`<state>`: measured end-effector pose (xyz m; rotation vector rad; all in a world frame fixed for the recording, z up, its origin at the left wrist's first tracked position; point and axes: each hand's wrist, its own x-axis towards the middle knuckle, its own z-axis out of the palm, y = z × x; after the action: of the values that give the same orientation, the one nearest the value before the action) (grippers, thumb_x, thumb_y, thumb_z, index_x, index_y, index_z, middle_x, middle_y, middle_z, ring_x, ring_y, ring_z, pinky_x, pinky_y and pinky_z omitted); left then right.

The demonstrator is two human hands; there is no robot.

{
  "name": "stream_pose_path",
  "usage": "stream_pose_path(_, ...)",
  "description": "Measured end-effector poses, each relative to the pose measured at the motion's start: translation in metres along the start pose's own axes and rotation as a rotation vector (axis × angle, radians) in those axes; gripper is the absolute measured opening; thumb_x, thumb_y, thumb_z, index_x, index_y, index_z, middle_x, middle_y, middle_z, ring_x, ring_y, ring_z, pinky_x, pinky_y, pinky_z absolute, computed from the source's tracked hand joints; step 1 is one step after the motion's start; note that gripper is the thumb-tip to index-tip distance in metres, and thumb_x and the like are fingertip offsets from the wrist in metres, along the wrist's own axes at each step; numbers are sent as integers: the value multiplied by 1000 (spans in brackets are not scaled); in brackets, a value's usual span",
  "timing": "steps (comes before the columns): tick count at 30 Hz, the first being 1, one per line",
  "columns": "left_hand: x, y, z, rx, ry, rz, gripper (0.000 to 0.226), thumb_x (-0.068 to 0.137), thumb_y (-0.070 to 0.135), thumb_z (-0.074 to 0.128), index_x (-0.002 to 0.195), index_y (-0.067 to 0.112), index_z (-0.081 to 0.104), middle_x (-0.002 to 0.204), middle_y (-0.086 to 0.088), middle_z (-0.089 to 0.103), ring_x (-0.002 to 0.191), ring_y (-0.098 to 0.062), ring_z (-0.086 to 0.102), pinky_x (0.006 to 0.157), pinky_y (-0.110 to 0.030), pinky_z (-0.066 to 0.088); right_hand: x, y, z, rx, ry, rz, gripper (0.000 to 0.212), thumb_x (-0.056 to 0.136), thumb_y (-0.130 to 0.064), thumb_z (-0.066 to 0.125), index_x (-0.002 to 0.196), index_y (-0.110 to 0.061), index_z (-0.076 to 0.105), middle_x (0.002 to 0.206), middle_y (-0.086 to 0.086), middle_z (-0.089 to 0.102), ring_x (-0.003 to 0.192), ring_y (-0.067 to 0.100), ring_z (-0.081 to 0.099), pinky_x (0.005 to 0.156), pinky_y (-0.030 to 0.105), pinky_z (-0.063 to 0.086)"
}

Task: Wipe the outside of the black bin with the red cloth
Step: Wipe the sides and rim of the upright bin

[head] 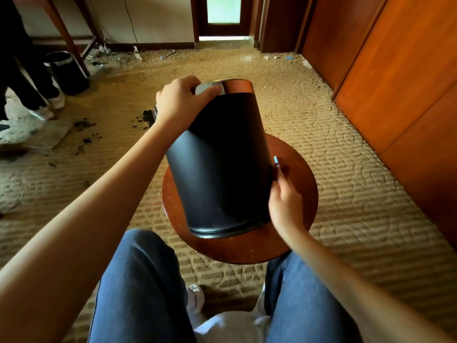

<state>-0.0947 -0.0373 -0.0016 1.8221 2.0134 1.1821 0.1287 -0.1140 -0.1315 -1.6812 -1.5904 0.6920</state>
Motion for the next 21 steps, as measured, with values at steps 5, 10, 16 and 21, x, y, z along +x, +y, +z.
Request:
stream_pose_path(5, -3, 1, 0, 9, 32, -16, 45, 89, 51, 59, 60, 24, 37, 61, 8, 40, 69, -15, 42, 75, -34, 29, -48, -6, 31, -193, 144, -460, 46, 97, -7, 31, 143, 0, 35, 148, 23, 31, 140, 34, 26, 115, 44, 24)
stream_pose_path(10, -6, 1, -3, 0, 39, -1, 48, 89, 48, 60, 58, 23, 34, 58, 7, 36, 60, -12, 35, 74, -32, 26, -75, -6, 52, -373, 16, -982, 43, 100, -5, 23, 139, -1, 41, 149, 24, 30, 142, 37, 22, 116, 52, 18)
stream_pose_path(16, -12, 15, 2, 2, -46, 74, 41, 86, 53, 58, 60, 26, 40, 61, 9, 41, 62, -10, 40, 77, -36, 30, -56, -23, 68, -663, -208, -1496, 38, 97, -6, 34, 113, -4, 67, 134, 17, 54, 131, 32, 44, 113, 46, 25)
stream_pose_path(21, -12, 25, 6, 41, -62, 104, 42, 87, 54, 57, 61, 26, 40, 63, 10, 42, 74, -16, 45, 85, -37, 30, -33, -25, 51, -662, -364, -1682, 33, 95, -4, 41, 96, -6, 74, 111, 12, 67, 112, 30, 57, 110, 43, 31)
